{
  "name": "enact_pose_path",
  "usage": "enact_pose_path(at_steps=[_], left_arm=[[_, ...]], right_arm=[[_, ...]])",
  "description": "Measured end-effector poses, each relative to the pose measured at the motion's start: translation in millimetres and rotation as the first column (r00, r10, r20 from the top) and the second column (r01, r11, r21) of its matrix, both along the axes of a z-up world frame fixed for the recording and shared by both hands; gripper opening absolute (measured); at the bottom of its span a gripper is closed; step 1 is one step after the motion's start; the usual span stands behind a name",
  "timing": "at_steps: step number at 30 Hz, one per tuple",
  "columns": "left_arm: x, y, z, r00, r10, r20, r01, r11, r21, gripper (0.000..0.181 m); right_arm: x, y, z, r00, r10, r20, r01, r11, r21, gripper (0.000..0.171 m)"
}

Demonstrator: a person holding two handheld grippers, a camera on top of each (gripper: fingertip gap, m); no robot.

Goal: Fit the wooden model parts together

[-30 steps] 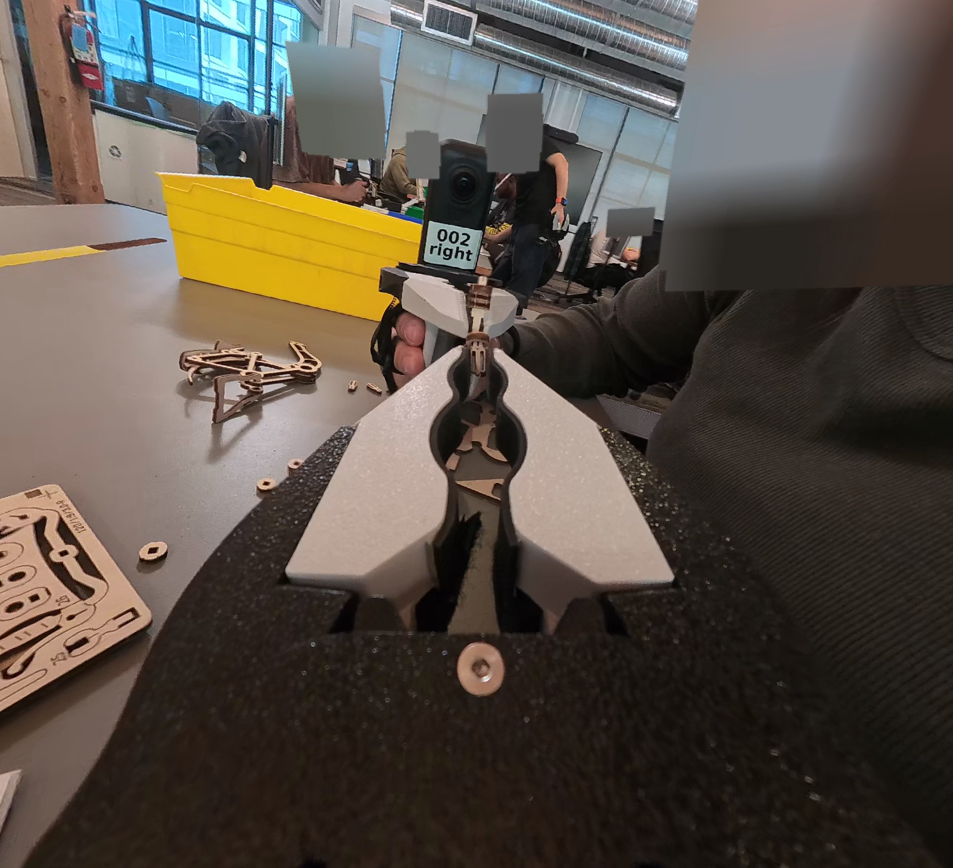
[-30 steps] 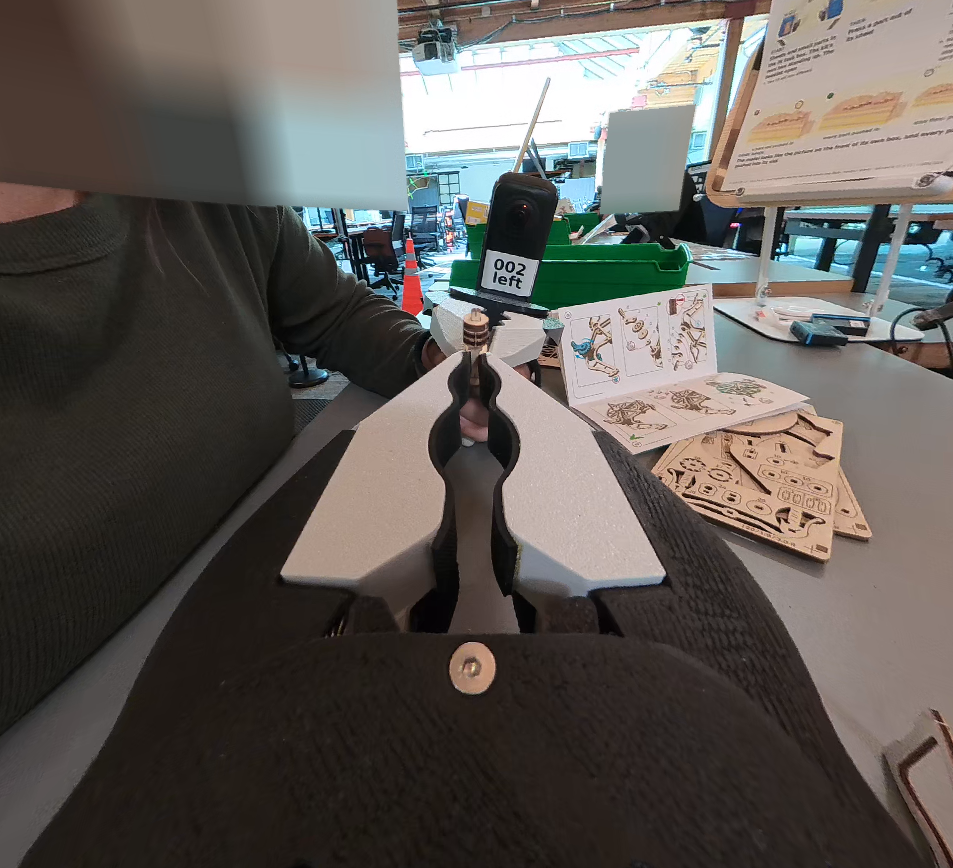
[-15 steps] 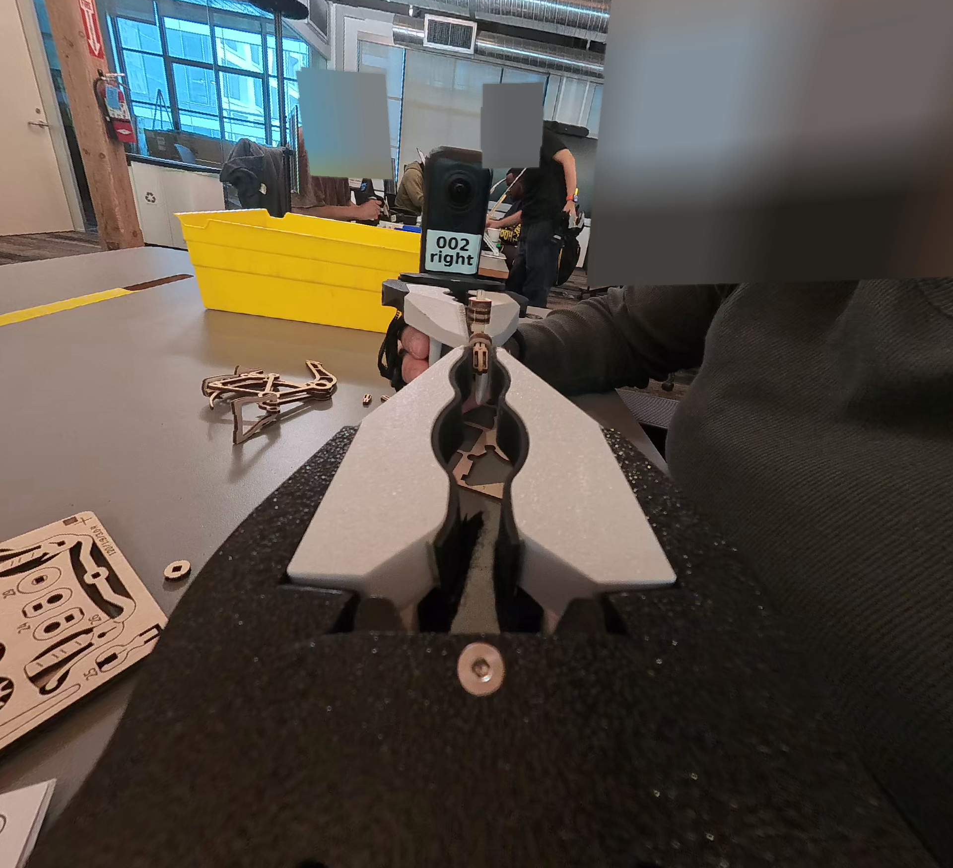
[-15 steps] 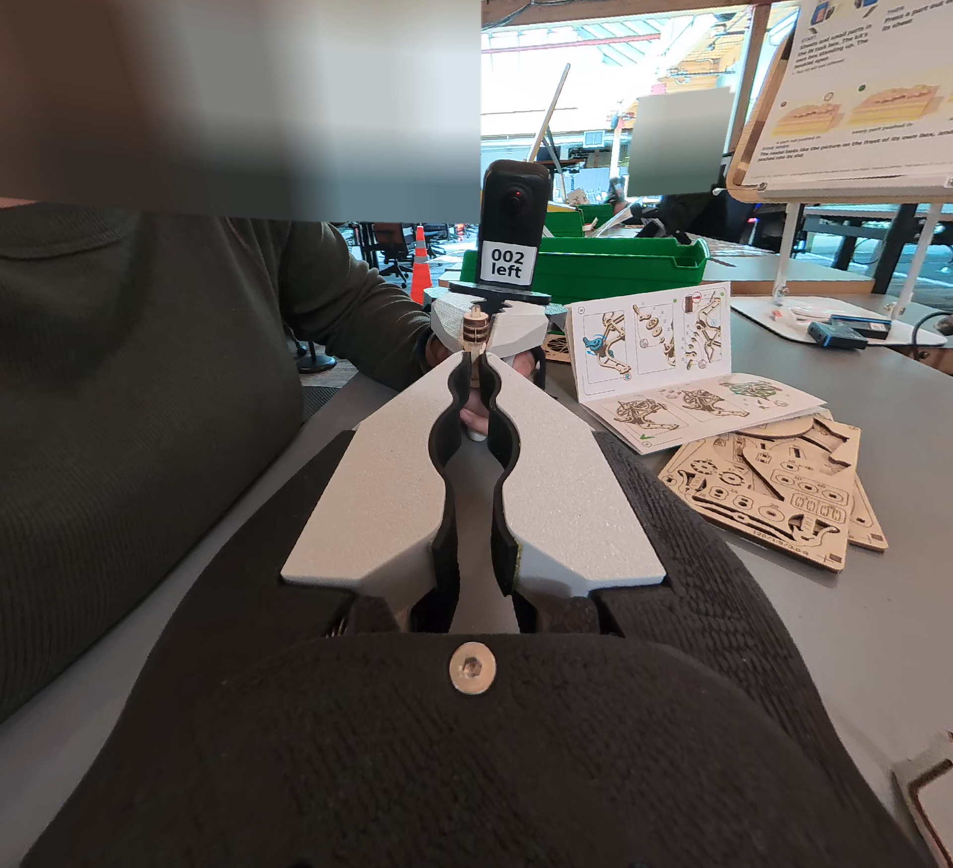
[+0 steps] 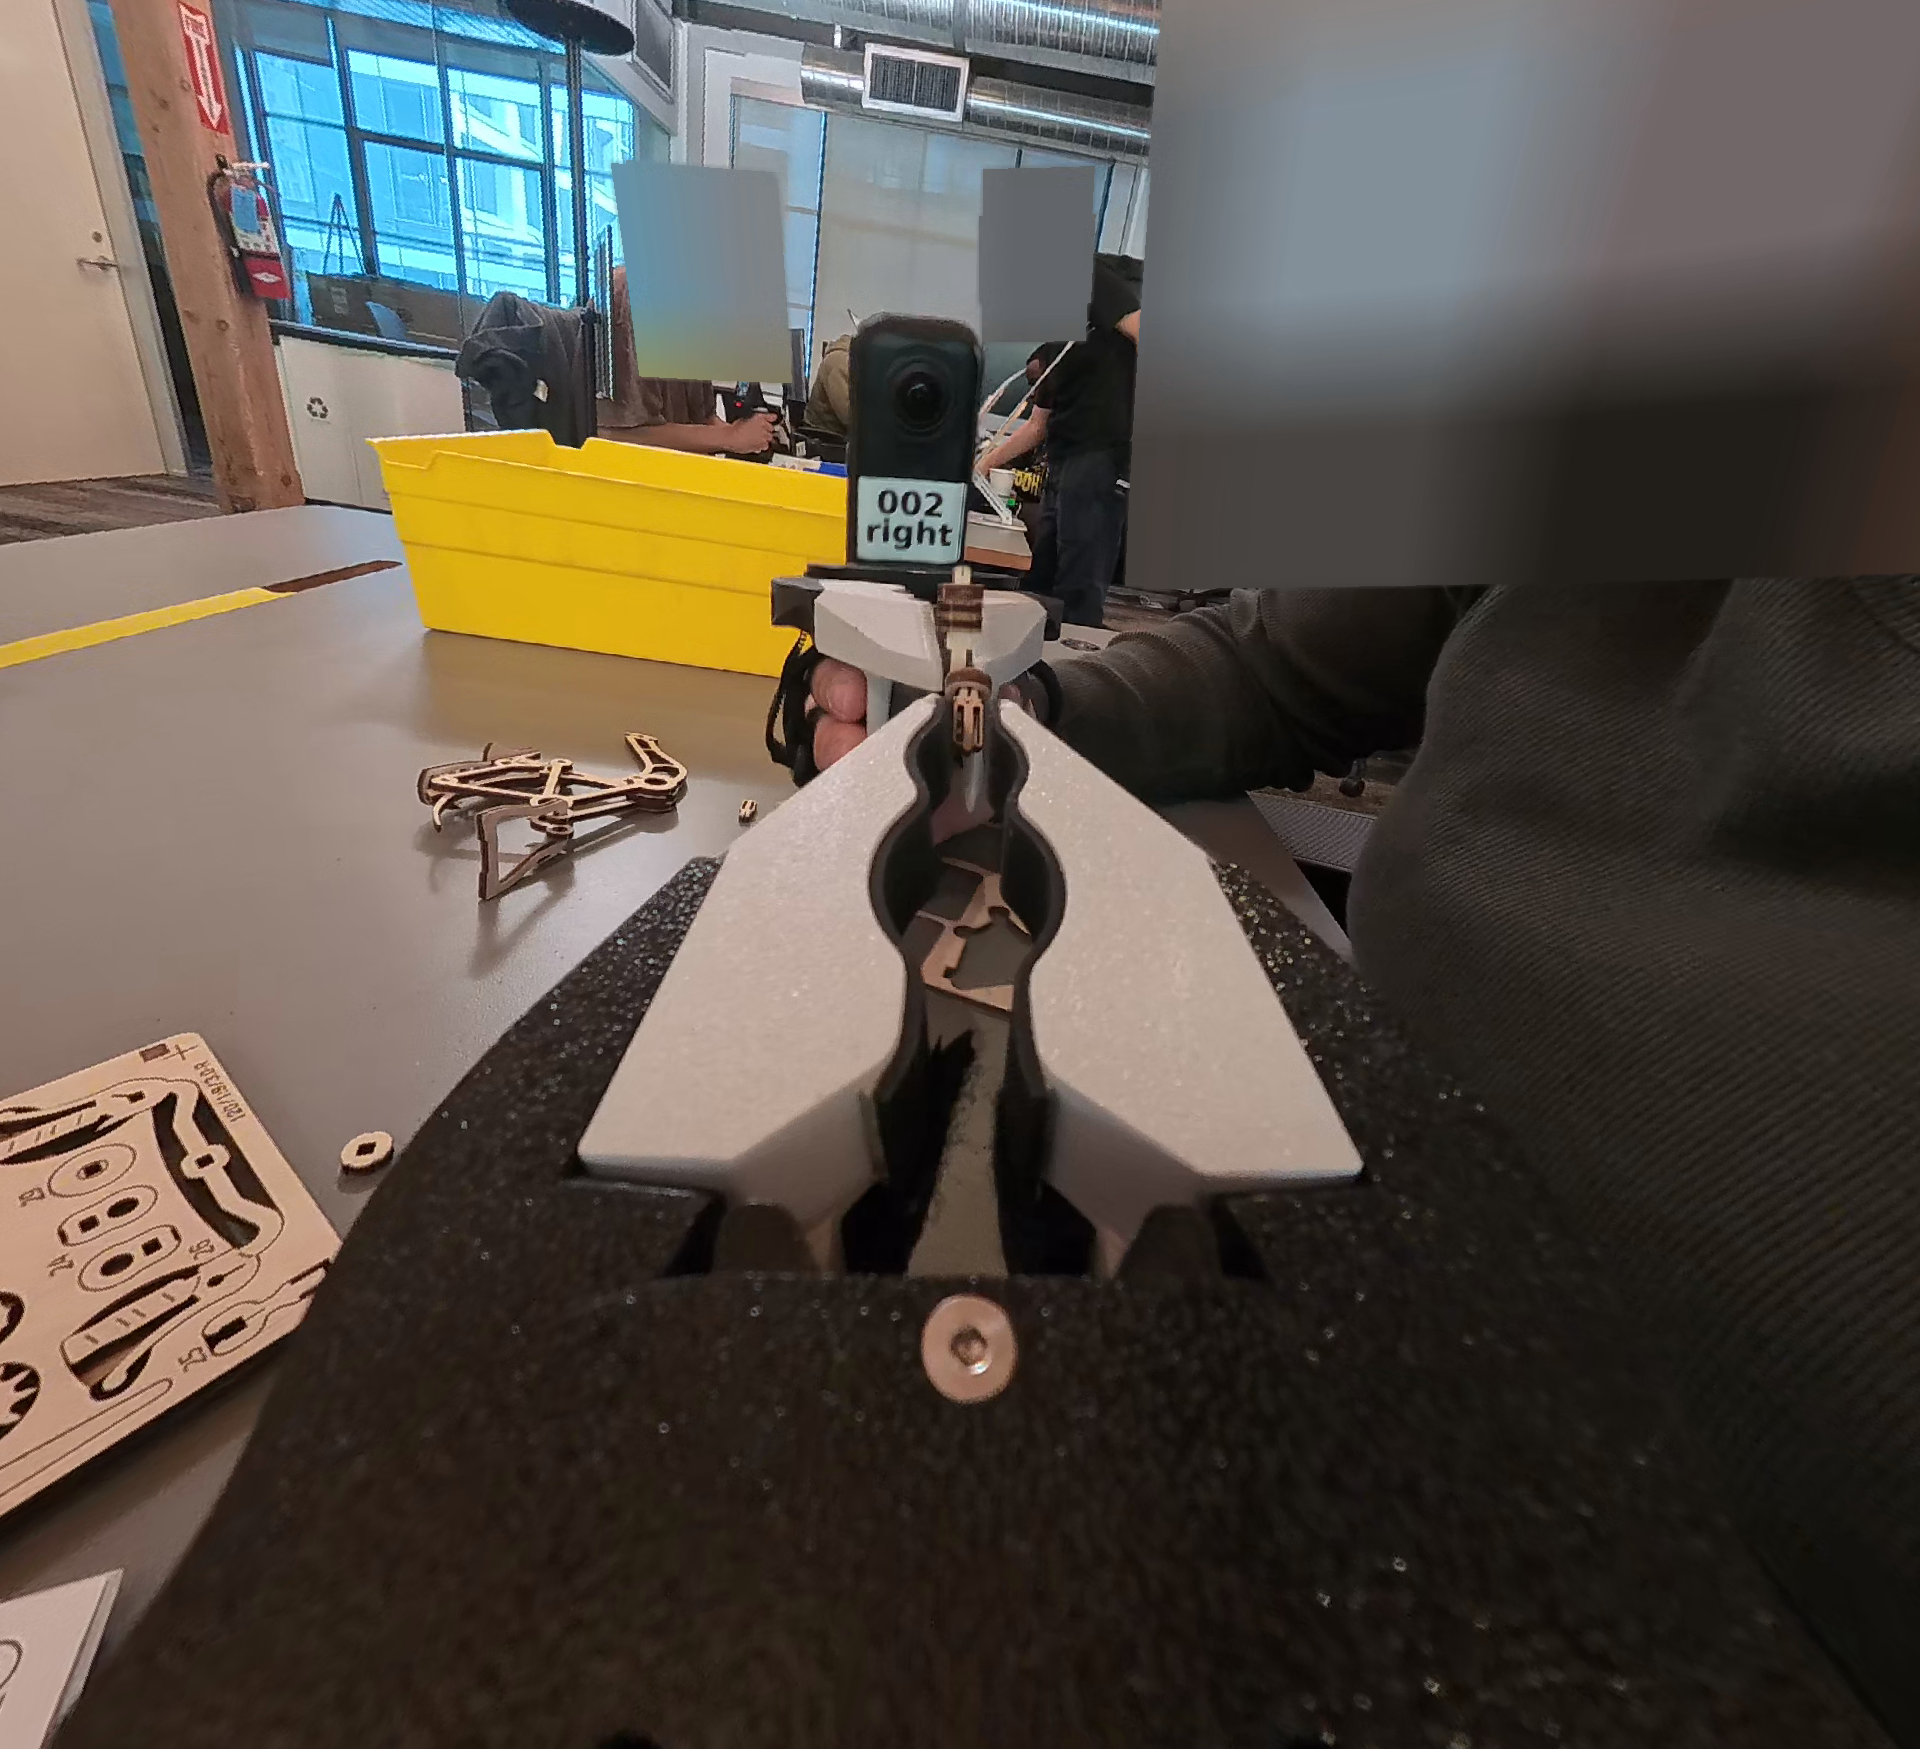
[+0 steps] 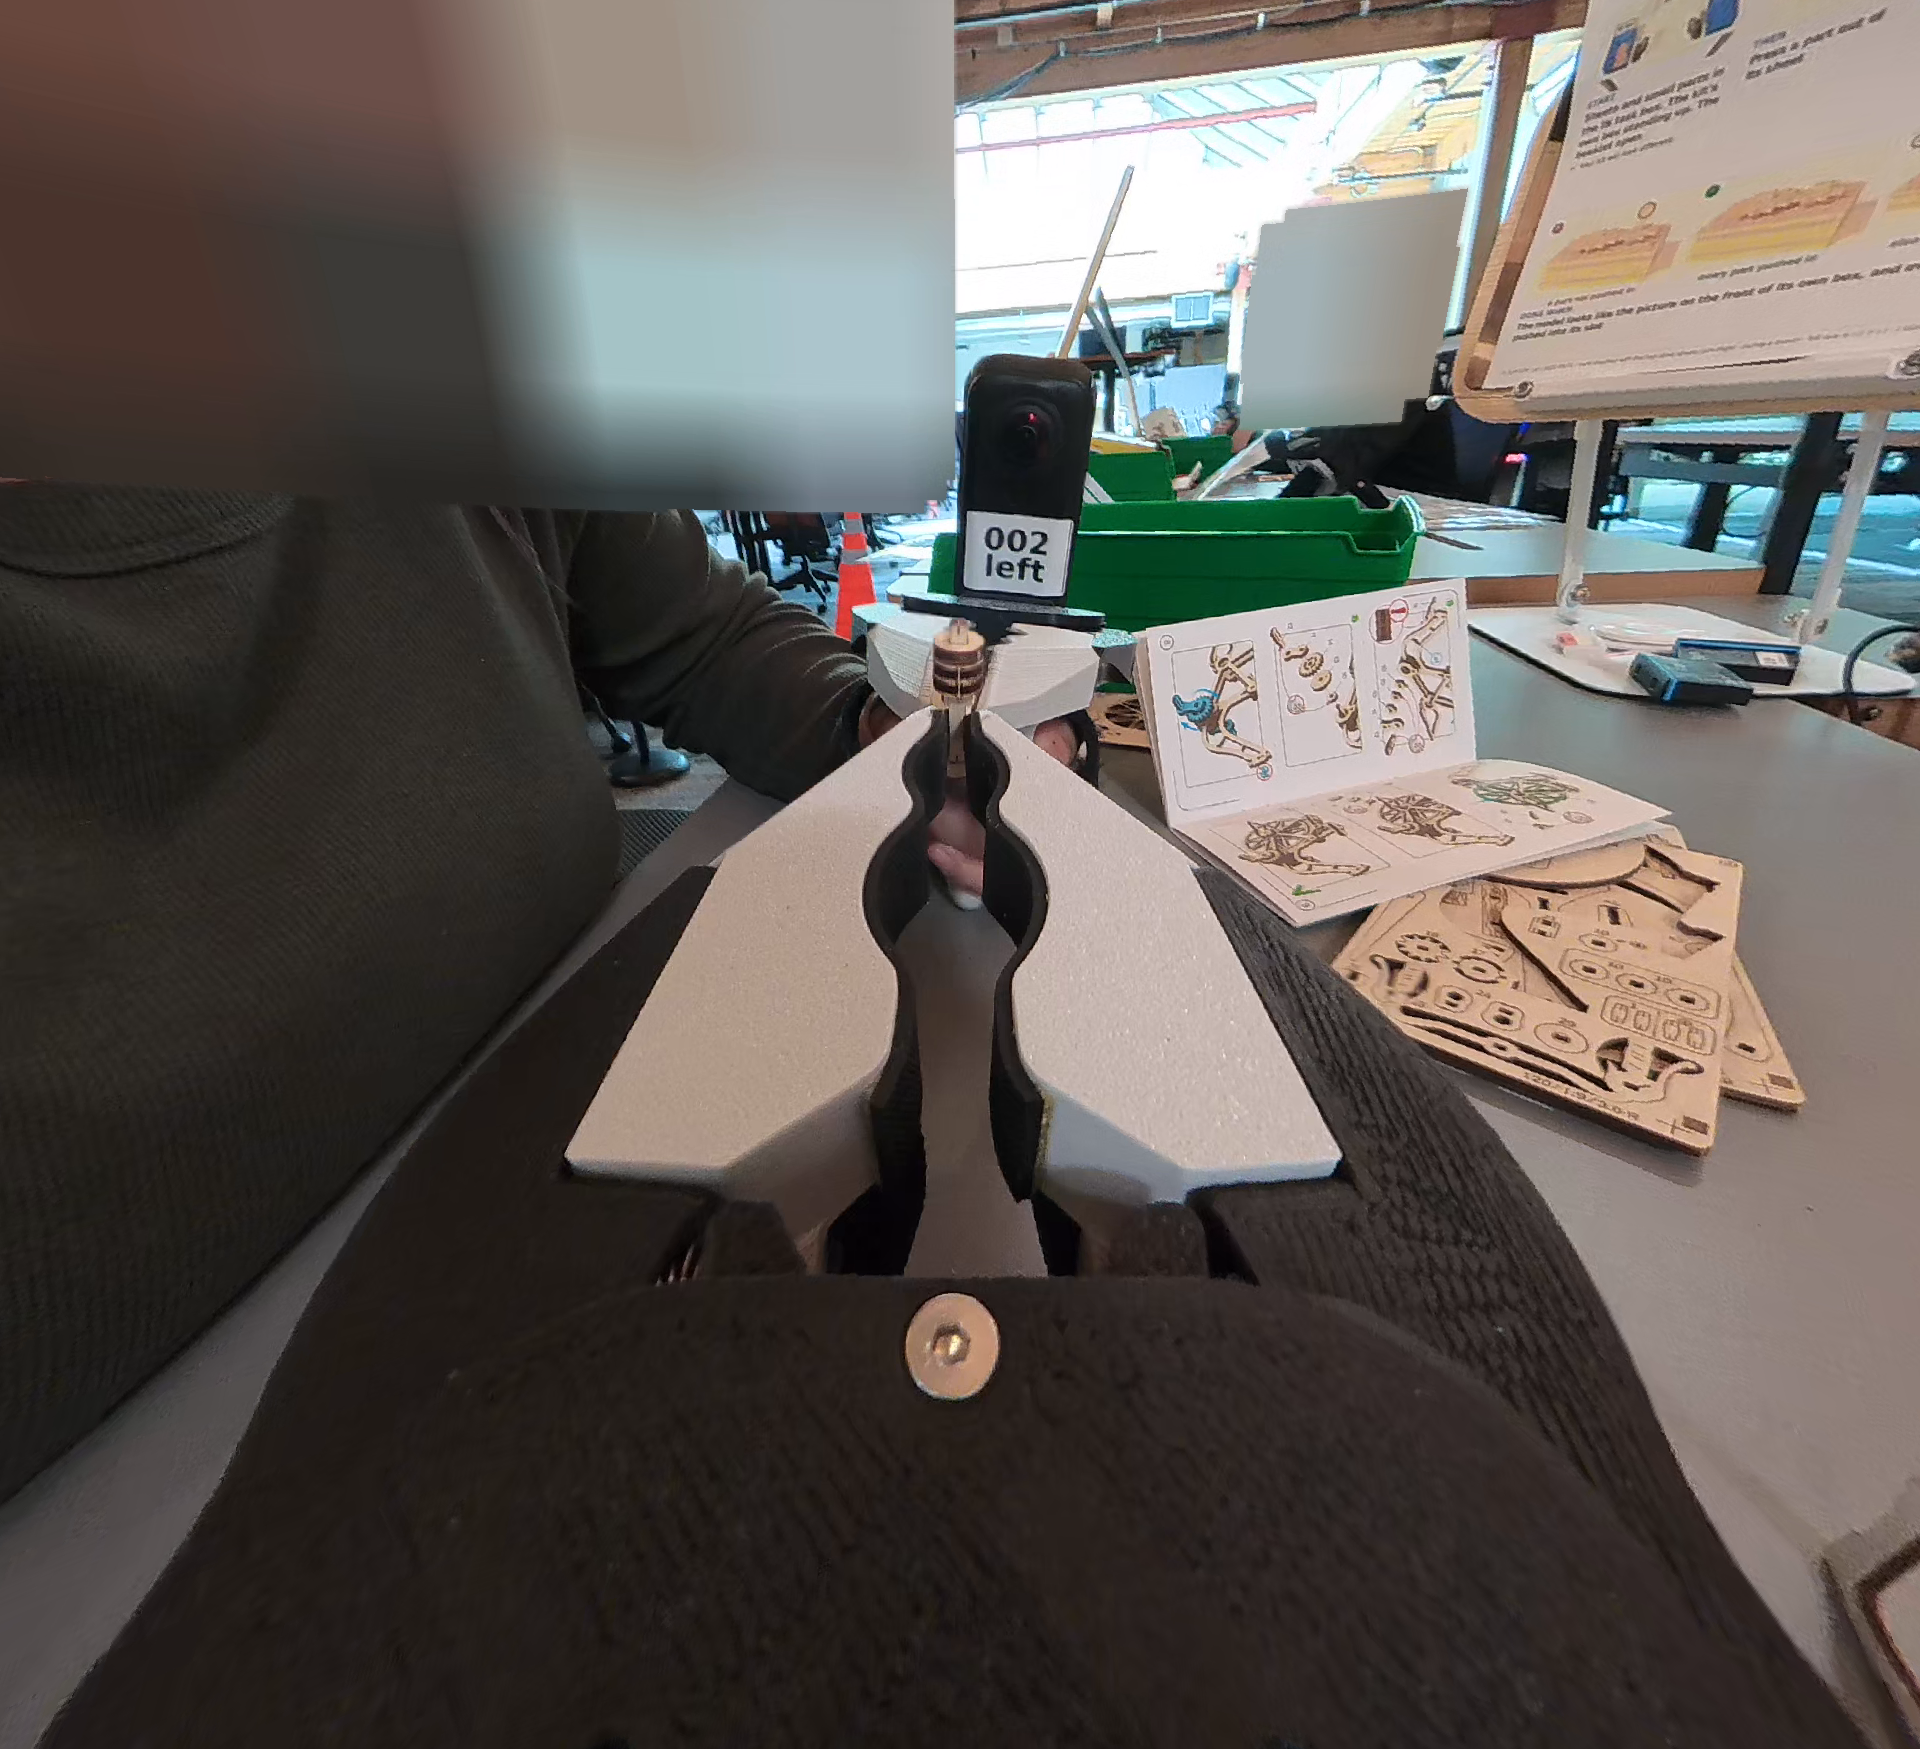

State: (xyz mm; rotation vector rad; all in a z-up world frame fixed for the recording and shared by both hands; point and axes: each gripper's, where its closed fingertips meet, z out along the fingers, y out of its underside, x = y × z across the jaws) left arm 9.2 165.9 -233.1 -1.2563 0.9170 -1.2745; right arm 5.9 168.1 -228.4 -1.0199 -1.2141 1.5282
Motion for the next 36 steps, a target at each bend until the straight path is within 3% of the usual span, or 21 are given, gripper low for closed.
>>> enact_pose_path(at_steps=[11, 23, 28, 31, 34, 36], left_arm=[[-1.2, -9.4, 14.3, 0.994, -0.004, 0.107, -0.007, 0.995, 0.102, 0.003], [-9.0, -2.6, 21.6, 0.985, 0.020, 0.174, -0.032, 0.997, 0.068, 0.004], [-18.0, 8.0, 26.5, 0.972, 0.076, 0.220, -0.084, 0.996, 0.029, 0.003], [-21.1, 13.5, 26.1, 0.970, 0.111, 0.215, -0.119, 0.993, 0.023, 0.004], [-19.9, 16.9, 21.9, 0.973, 0.150, 0.176, -0.159, 0.986, 0.040, 0.004], [-18.5, 18.1, 19.4, 0.974, 0.167, 0.154, -0.176, 0.983, 0.049, 0.004]], right_arm=[[-2.6, -5.1, 22.4, 0.992, 0.029, -0.121, -0.047, 0.989, -0.143, 0.001], [2.5, 0.9, 25.3, 0.992, -0.014, -0.123, 0.001, 0.994, -0.112, 0.001], [2.2, 22.3, 4.7, 0.988, -0.129, 0.081, 0.134, 0.988, -0.070, 0.001], [0.5, 31.7, -25.4, 0.937, -0.188, 0.295, 0.189, 0.982, 0.024, 0.001], [5.9, 37.1, -65.3, 0.813, -0.201, 0.547, 0.196, 0.978, 0.068, 0.001], [16.6, 42.1, -92.2, 0.682, -0.229, 0.695, 0.220, 0.970, 0.104, 0.001]])
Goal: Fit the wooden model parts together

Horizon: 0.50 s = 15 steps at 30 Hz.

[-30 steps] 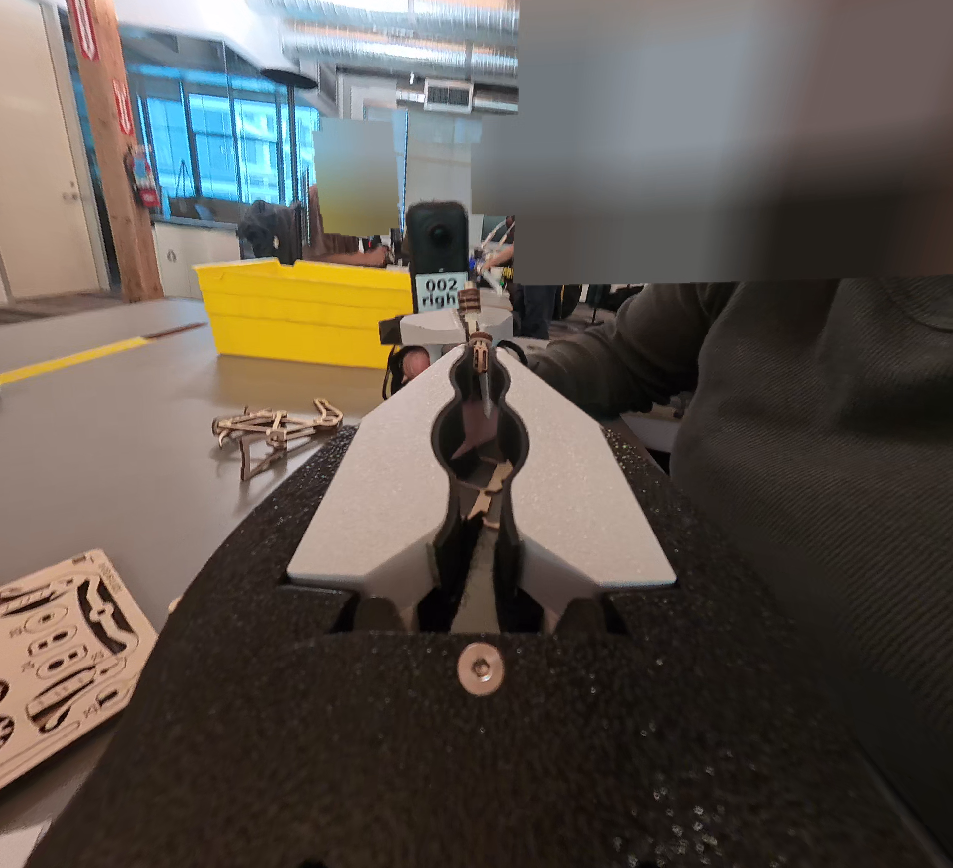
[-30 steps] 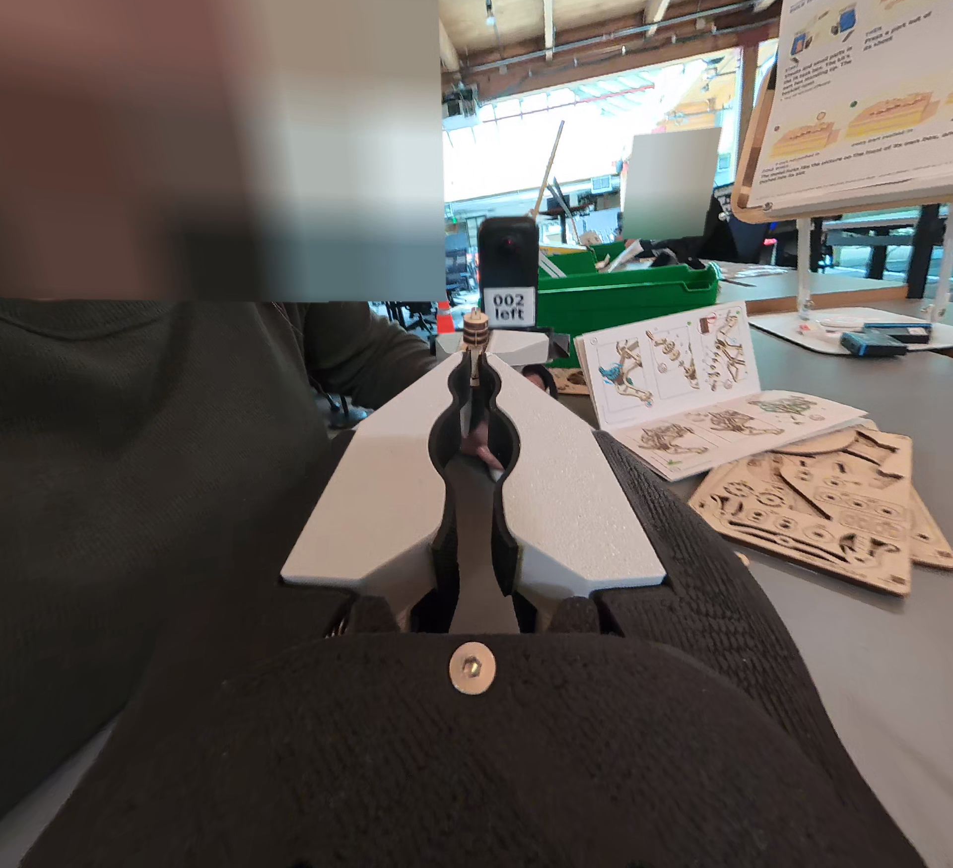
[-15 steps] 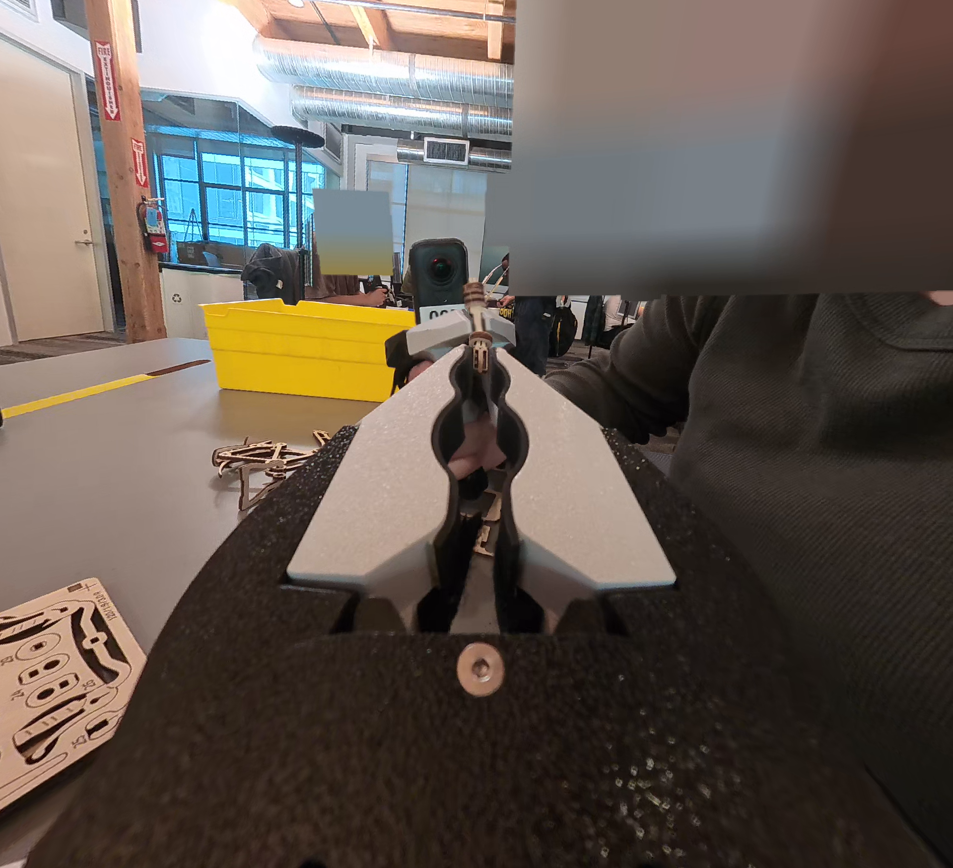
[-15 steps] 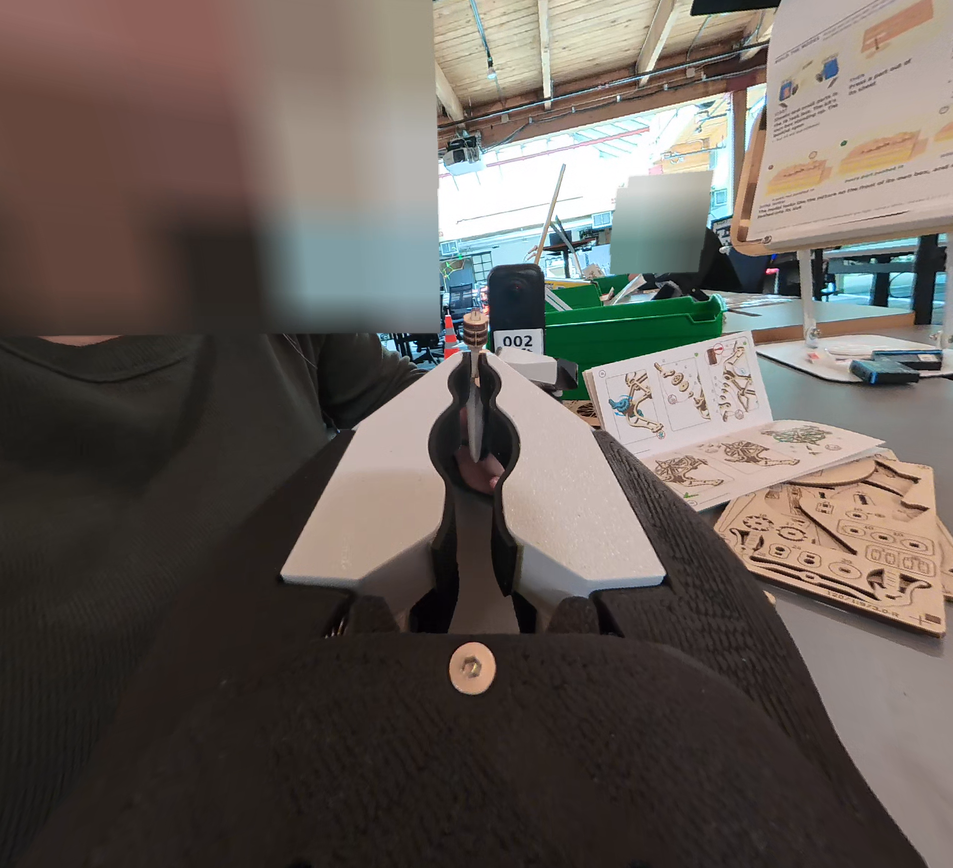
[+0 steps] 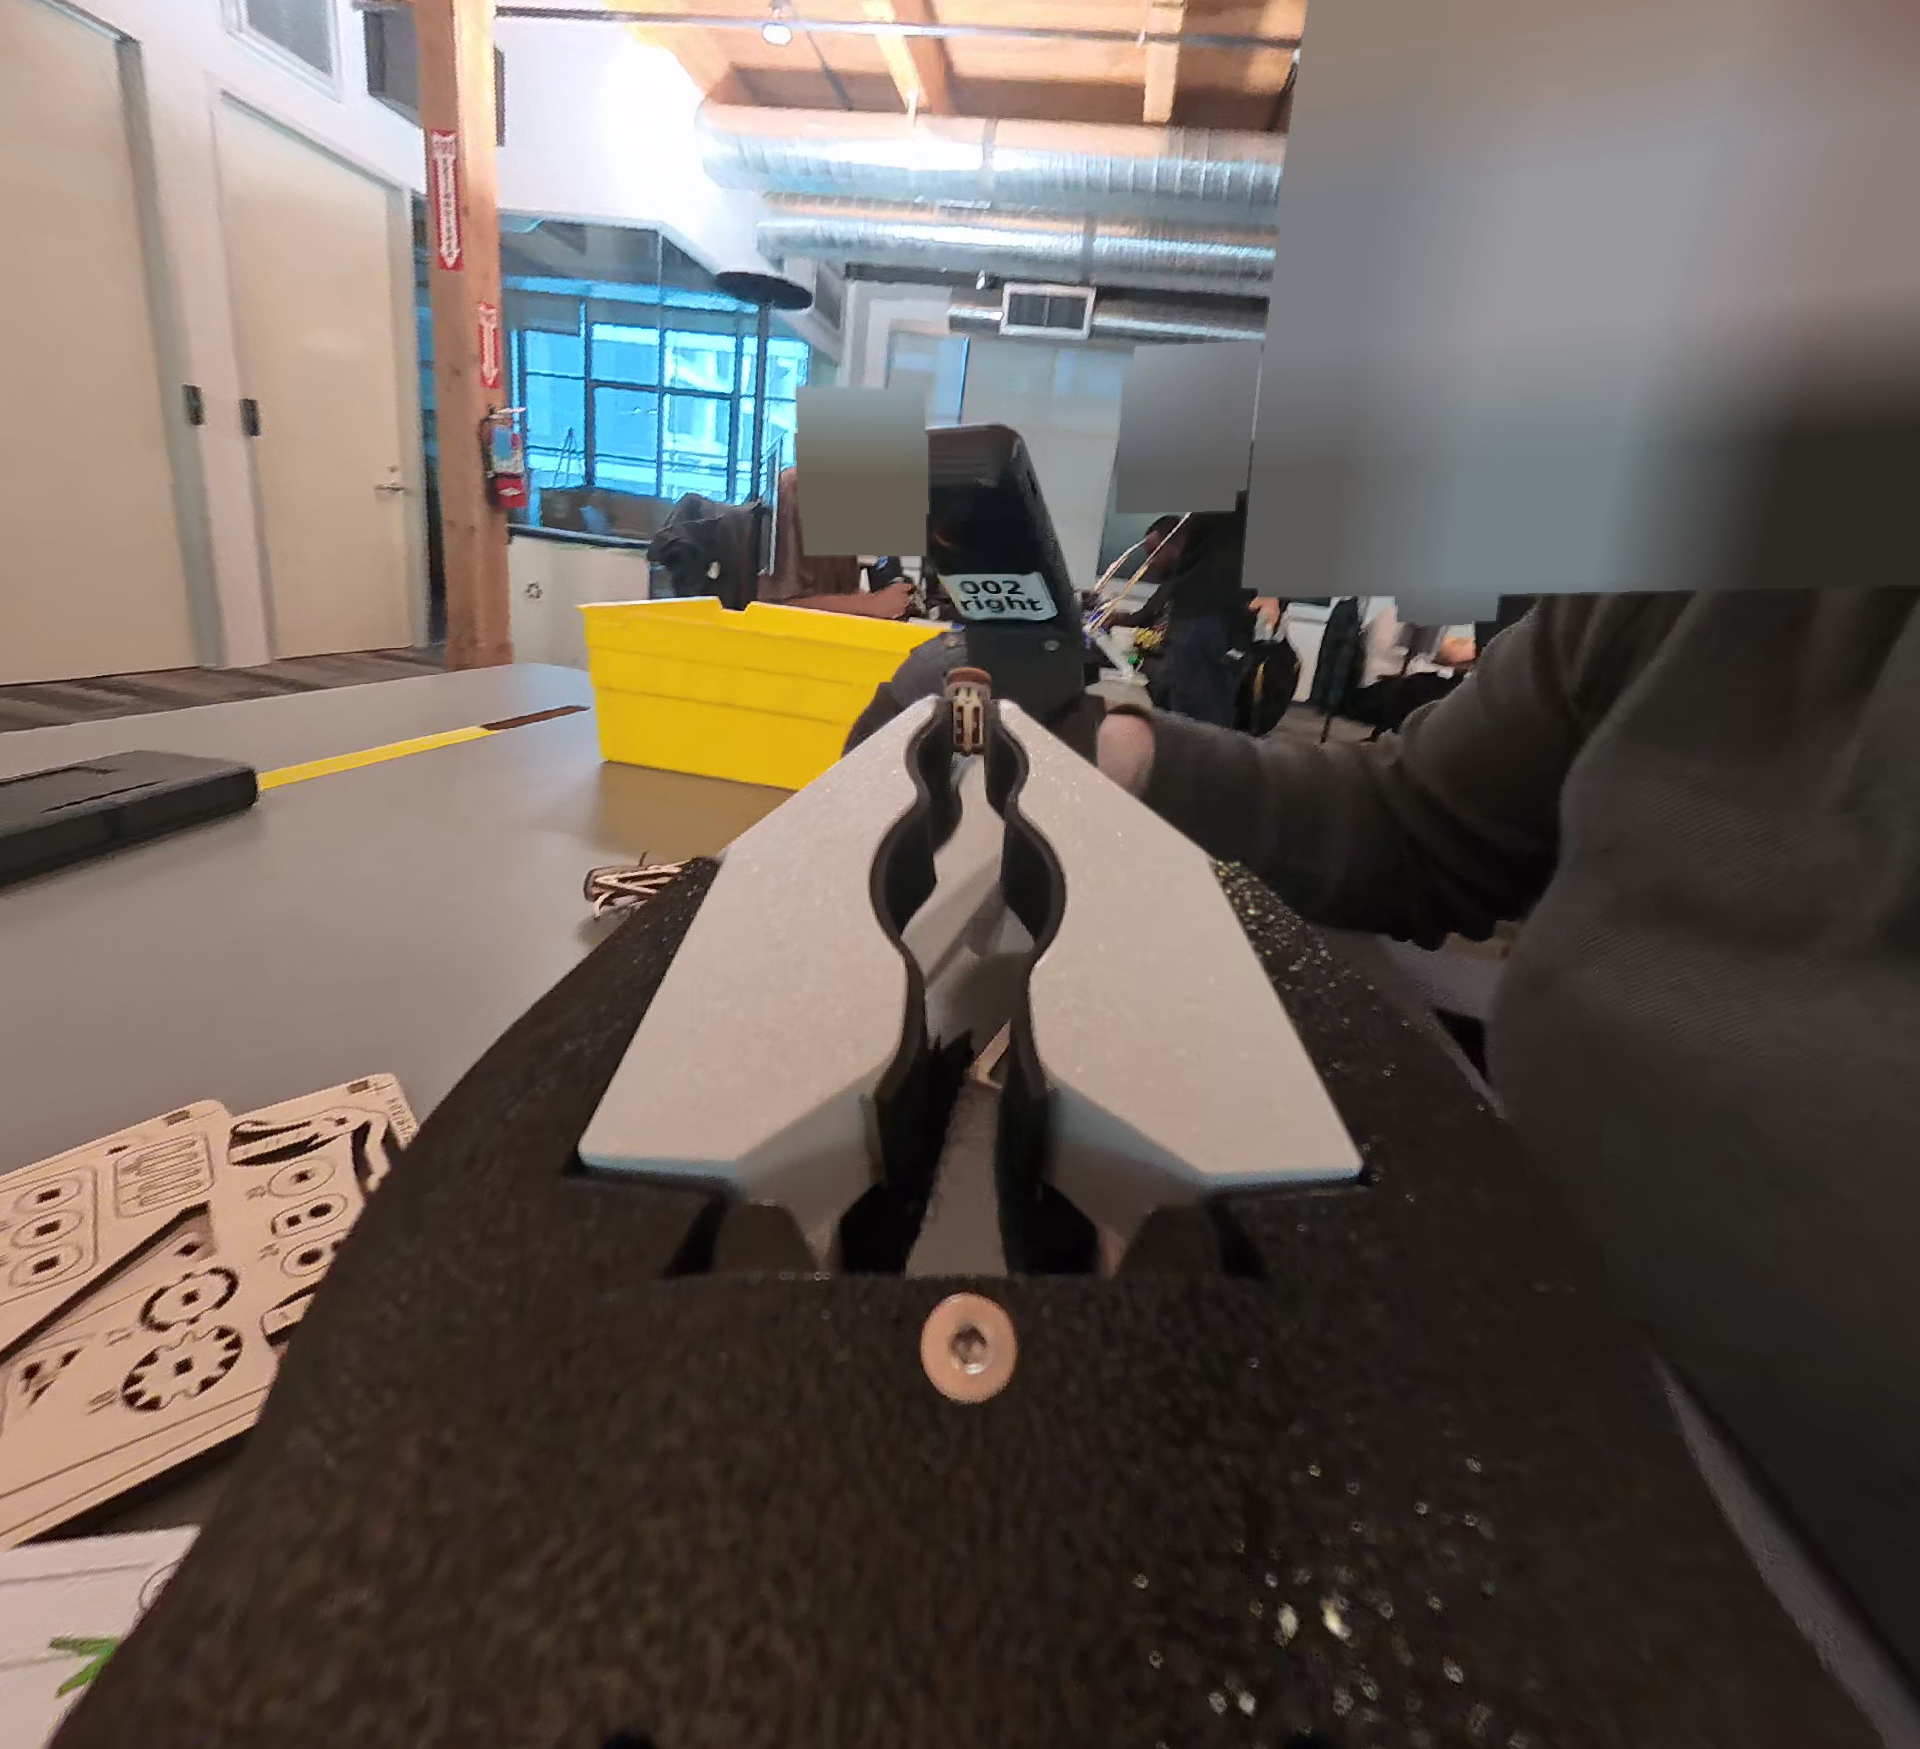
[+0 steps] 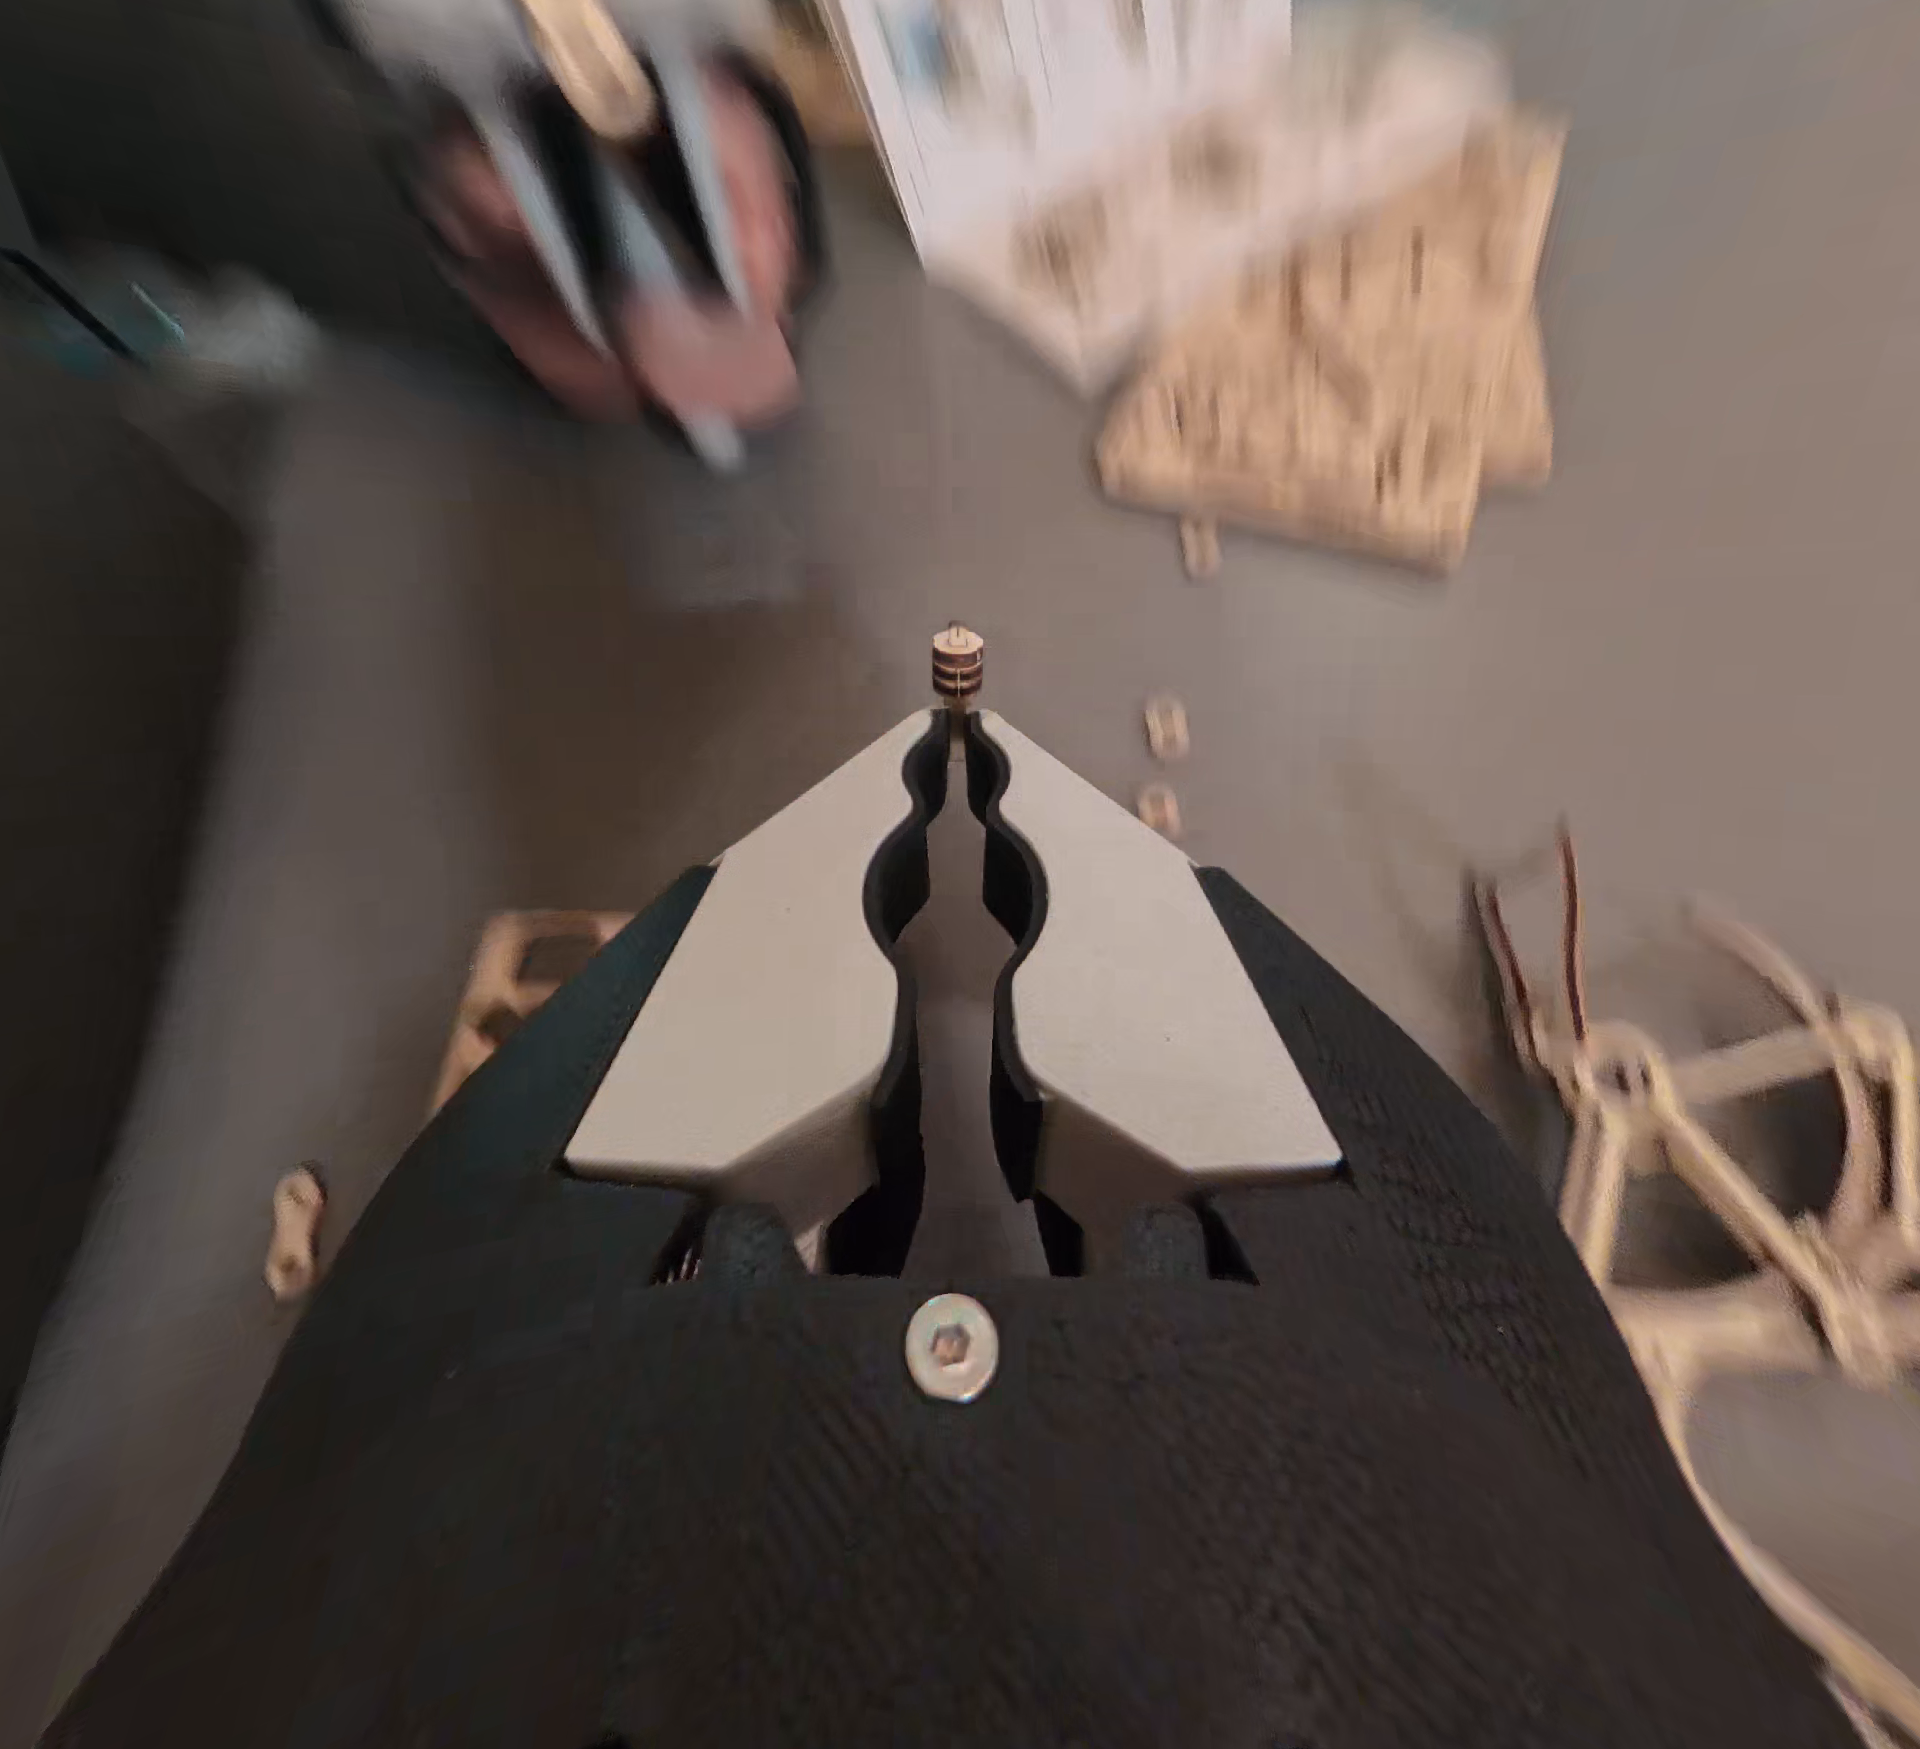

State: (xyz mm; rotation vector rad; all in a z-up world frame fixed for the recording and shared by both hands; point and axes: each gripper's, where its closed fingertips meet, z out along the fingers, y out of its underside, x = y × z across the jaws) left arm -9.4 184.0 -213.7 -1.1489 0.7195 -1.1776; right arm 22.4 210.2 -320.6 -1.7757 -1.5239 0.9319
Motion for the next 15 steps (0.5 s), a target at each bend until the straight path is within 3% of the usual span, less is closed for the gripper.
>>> enact_pose_path(at_steps=[4, 7, 9, 11, 13, 15], left_arm=[[2.0, 0.0, -2.4, 1.000, 0.009, -0.023, -0.009, 1.000, 0.003, 0.003], [3.4, -0.4, -4.2, 0.999, 0.007, -0.036, -0.007, 1.000, 0.003, 0.003], [4.7, -0.8, -5.6, 0.999, 0.001, -0.044, -0.001, 1.000, 0.001, 0.003], [5.5, -0.9, -6.7, 0.999, -0.003, -0.049, 0.003, 1.000, -0.004, 0.003], [7.2, -2.2, -8.0, 0.998, -0.018, -0.059, 0.017, 1.000, -0.010, 0.004], [9.1, -3.8, -9.2, 0.997, -0.033, -0.070, 0.032, 0.999, -0.013, 0.004]], right_arm=[[20.3, 8.7, -26.5, 0.964, -0.063, 0.259, 0.034, 0.993, 0.116, 0.001], [21.4, 9.0, -26.3, 0.958, -0.084, 0.274, 0.052, 0.991, 0.120, 0.001], [20.4, 16.0, -21.7, 0.956, -0.113, 0.270, 0.078, 0.987, 0.139, 0.018], [15.3, 17.6, -5.6, 0.976, -0.121, 0.180, 0.089, 0.980, 0.179, 0.031], [-0.8, 5.3, 26.0, 0.999, -0.040, -0.016, 0.043, 0.982, 0.182, 0.038], [-11.8, -12.0, 58.1, 0.976, 0.052, -0.211, -0.013, 0.983, 0.184, 0.036]])
